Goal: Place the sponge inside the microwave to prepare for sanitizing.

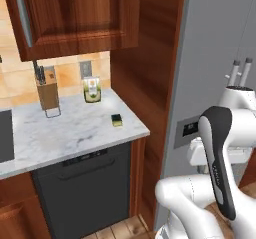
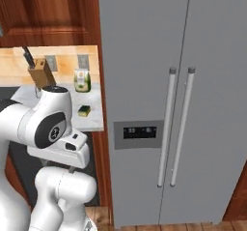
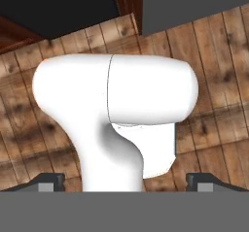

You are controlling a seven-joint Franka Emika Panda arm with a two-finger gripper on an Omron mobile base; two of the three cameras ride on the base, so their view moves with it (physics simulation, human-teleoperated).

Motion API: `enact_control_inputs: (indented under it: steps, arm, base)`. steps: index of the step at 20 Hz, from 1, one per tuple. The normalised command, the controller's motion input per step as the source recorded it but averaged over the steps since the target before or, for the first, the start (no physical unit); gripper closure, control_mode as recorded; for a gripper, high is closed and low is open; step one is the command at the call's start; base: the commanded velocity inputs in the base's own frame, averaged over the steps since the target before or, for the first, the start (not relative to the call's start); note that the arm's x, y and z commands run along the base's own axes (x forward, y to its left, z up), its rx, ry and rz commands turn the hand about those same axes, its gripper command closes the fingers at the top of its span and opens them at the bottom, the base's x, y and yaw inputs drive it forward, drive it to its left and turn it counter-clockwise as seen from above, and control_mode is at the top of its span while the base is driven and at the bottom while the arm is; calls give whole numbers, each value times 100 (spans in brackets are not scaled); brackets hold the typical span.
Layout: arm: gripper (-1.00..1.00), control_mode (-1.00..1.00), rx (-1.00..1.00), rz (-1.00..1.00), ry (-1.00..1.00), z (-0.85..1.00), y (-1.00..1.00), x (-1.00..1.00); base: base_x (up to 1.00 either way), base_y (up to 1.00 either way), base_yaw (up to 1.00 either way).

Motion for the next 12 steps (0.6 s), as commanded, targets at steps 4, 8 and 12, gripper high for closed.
enact_control_inputs:
  steps: [4,8,12]
  arm:
    - [-100,100,0,0,0,0,0,0]
    - [-100,100,0,0,0,0,0,0]
    - [-100,100,0,0,0,0,0,0]
  base:
    - [25,26,-2]
    - [48,31,-1]
    - [57,54,0]
